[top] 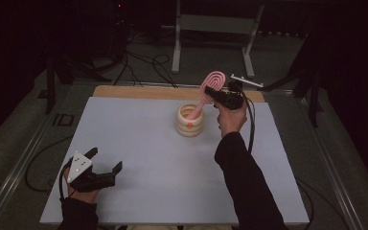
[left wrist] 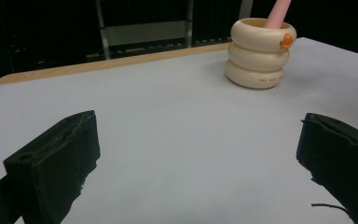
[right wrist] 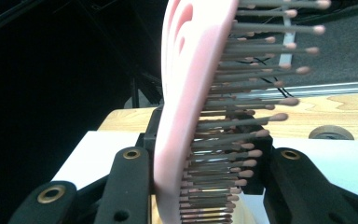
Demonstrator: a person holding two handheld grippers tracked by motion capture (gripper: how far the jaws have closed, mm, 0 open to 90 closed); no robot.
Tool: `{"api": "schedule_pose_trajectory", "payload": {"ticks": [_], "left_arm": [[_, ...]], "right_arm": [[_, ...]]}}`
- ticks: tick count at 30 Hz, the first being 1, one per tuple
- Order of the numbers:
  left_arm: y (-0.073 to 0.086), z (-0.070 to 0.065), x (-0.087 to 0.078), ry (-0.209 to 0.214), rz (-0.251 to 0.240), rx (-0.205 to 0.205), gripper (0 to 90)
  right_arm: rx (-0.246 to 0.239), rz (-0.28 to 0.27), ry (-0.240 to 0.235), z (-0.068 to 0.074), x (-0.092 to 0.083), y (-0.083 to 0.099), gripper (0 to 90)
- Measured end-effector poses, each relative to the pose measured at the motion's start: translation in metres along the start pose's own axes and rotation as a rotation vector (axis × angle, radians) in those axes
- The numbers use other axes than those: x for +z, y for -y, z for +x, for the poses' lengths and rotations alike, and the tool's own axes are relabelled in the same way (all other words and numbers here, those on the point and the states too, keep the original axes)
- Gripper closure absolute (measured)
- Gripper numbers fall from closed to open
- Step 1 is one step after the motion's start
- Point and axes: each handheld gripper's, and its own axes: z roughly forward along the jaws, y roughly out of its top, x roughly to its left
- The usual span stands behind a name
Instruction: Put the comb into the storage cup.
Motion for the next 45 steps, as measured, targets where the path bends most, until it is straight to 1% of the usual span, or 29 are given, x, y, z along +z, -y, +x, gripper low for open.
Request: {"api": "schedule_pose_trajectory", "payload": {"ticks": [17,26,43,44,45], "left_arm": [[0.0,0.0,0.0,0.001,0.0,0.0,0.3],[0.0,0.0,0.0,0.0,0.001,0.0,0.3],[0.0,0.0,0.0,0.0,-0.002,0.0,0.3],[0.0,0.0,0.0,0.0,-0.002,0.0,0.3],[0.0,0.0,0.0,0.0,-0.002,0.0,0.3]], "right_arm": [[-0.008,0.012,0.004,0.003,0.005,0.005,63.5],[-0.028,0.024,0.015,0.003,0.009,0.009,63.5],[-0.032,0.037,0.014,0.006,0.015,0.016,63.5],[-0.046,0.045,0.018,0.007,0.018,0.018,63.4],[-0.046,0.045,0.018,0.007,0.018,0.018,63.4]]}}
